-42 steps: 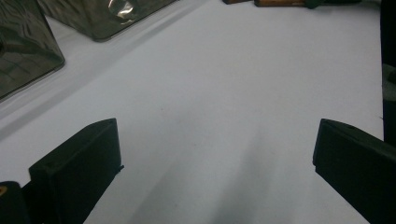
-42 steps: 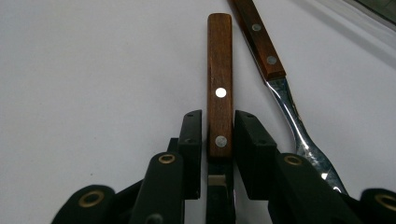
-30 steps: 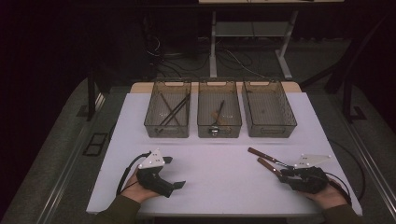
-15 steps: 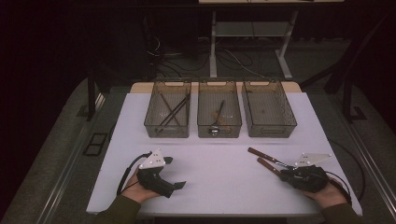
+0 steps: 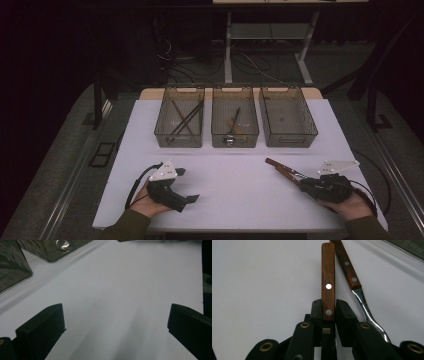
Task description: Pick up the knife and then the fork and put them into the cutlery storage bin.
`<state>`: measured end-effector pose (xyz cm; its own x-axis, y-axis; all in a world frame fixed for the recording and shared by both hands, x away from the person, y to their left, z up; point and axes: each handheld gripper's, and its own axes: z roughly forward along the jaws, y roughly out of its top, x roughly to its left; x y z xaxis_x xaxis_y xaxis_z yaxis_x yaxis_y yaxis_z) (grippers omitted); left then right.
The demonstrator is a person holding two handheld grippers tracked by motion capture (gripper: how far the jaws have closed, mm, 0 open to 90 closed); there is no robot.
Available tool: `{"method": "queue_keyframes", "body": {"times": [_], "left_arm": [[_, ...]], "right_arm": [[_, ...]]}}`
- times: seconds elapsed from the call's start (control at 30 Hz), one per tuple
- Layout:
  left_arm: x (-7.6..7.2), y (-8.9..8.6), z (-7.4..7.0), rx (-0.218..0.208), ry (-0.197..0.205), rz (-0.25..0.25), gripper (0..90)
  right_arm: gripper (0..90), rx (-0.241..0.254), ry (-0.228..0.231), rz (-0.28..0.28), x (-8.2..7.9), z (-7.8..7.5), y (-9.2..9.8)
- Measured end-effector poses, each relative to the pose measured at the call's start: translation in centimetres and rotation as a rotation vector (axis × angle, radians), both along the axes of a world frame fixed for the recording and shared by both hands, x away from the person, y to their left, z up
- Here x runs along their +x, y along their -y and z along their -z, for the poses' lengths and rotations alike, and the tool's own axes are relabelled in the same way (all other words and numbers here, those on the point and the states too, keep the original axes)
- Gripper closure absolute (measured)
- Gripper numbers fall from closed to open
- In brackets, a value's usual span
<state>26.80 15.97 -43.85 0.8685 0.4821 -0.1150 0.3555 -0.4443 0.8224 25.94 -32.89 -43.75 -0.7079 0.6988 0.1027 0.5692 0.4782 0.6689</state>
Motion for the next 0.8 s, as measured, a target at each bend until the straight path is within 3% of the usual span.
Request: {"method": "queue_keyframes", "body": {"times": [0.37,0.8], "left_arm": [[-0.1,-0.1,0.1,-0.011,0.008,0.011,0.0],[0.0,0.1,0.4,-0.014,-0.012,0.004,0.0]], "right_arm": [[76.5,0.027,0.006,0.007,0.5,-1.0,0.3],[76.5,0.036,0.016,0.006,1.6,-2.4,0.1]]}}
